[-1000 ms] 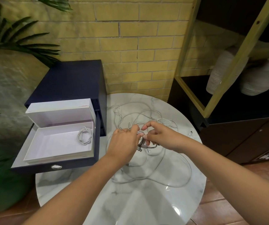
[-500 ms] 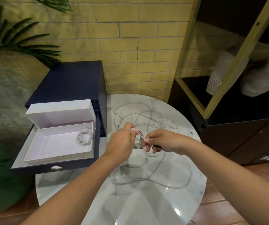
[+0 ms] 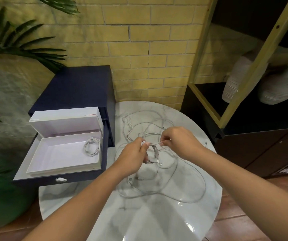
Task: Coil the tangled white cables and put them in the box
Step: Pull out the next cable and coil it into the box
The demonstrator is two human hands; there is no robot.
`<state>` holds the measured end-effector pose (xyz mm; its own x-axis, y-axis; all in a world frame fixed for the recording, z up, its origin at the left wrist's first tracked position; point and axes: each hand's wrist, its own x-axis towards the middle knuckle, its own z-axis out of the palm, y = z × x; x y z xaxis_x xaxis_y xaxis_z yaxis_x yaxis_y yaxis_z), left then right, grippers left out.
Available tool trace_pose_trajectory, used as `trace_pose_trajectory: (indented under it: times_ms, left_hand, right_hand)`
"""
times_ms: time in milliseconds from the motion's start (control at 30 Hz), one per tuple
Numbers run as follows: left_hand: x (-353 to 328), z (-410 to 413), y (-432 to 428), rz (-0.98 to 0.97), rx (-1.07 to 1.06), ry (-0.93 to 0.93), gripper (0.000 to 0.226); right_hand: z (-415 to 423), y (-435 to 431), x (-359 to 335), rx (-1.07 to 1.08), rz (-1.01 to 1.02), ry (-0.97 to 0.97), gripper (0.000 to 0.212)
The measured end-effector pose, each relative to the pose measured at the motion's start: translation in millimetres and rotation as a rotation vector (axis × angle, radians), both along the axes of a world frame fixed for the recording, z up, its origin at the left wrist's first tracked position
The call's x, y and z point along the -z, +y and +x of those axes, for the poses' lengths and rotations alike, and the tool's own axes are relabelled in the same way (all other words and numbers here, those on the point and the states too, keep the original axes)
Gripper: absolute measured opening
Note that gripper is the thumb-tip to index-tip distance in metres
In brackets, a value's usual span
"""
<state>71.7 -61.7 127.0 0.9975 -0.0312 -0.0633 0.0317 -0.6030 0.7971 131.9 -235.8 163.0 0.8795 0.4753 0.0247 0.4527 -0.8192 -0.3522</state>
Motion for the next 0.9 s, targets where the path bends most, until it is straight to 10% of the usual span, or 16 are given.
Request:
trace_pose_trajectory:
  times_ms: [300, 467, 633, 900]
  left_hand:
    - [-0.3, 3.8, -13.4, -0.436, -0.228, 0.031, 0.026]
    - [2.6, 4.3, -17.1, -0.468, -0.170, 0.079, 0.028]
    - [11.8, 10.6, -1.6, -0.057, -0.140, 0.030, 0.036]
    - [7.9, 8.6, 0.5, -0.361, -0.254, 0.059, 0.021]
  right_hand:
    - [-16.1, 4.5, 19.7, 0.227, 0.832, 0.505, 0.020]
    - [-23.6, 8.9, 19.3, 0.263, 0.890, 0.552, 0.011]
    - [-25.3, 5.4, 16.7, 0.257, 0.928, 0.531, 0.011]
    - [-27.6, 9.6, 21.1, 0.220, 1.045, 0.680, 0.012]
